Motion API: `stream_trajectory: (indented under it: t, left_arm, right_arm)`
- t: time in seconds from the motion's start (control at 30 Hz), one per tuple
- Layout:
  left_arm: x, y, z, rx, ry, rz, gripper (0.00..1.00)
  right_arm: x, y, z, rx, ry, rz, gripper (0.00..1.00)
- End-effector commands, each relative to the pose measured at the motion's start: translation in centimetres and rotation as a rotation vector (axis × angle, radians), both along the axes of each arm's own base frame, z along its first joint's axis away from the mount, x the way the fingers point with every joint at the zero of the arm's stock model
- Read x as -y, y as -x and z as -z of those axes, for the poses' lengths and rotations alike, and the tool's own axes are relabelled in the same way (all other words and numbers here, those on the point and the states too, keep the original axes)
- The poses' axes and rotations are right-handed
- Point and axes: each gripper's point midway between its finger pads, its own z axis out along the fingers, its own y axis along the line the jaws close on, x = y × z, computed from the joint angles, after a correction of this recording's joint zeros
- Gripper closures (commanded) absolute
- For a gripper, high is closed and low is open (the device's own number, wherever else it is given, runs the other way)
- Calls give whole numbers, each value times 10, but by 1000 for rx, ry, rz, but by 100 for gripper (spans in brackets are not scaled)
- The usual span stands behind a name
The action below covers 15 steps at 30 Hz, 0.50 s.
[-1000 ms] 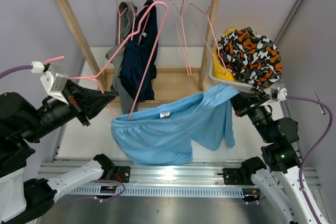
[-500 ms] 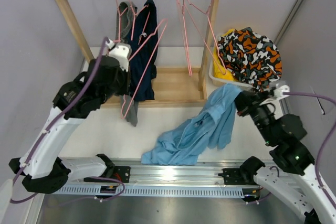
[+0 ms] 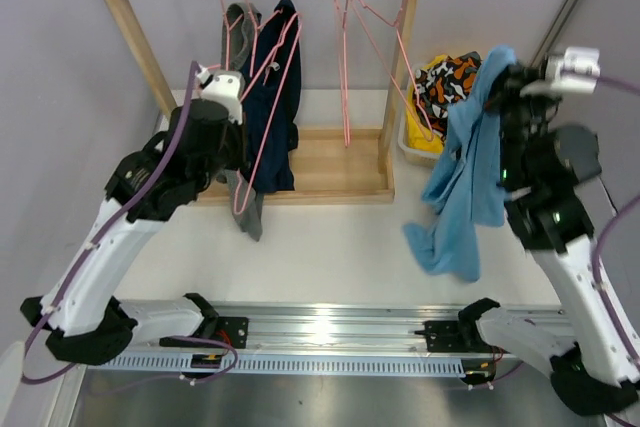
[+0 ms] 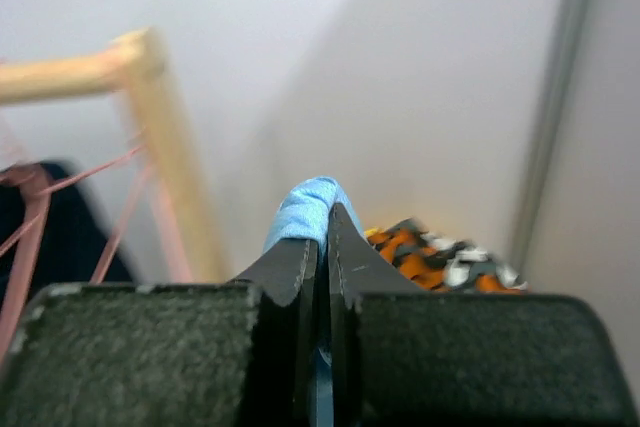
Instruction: Remove the shorts from the hanger
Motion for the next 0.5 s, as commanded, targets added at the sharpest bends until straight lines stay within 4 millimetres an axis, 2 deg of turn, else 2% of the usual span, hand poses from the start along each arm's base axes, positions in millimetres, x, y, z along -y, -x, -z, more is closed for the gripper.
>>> stream_trajectory:
  t: [0.0,0.03,0.07,0.1,0.13,0.17,0.2,0.23,0.3,0.33,0.37,0.4,0.43,0.47]
  left_arm:
    - [19,-24,-25,75,61,-7,100]
    - [22,-26,-25,74,66,2,100]
    - [25,-28,-23,66,64,4,100]
    - [26,-29,-23,65,66,3,100]
    - [27,-29,-23,64,68,9,100]
    - [27,-29,-21,59,61,10,100]
    - [26,-29,-22,59,61,8,100]
    - [25,-28,-21,57,56,6,100]
    - [21,-27,-20,58,47,1,100]
    - [21,-27,-19,55,45,2,100]
    - [20,-27,-20,58,50,3,100]
    - [20,-27,-20,58,55,3,100]
    - [22,-27,-20,58,62,7,100]
    - [24,-27,-16,48,65,15,100]
  right_arm:
    - [38,-32,-76,169,-44,124,100]
    - [49,-46,-86,178,-72,125,100]
    - [85,-58,-95,196,-94,196,100]
    - [86,-79,-115,240,-166,125,100]
    - [98,-89,-124,268,-191,137,100]
    - [113,-97,-133,301,-210,164,100]
    - [129,-81,-170,409,-221,186,100]
    - [137,-126,-156,375,-241,185,100]
    - [150,-147,-167,412,-259,171,100]
    - [148,-169,-173,473,-289,97,100]
    - [155,-200,-151,455,-344,54,100]
    - [152,-190,-164,517,-330,33,100]
    - [157,-224,-130,464,-386,15,100]
    - [158,-239,-116,443,-399,9,100]
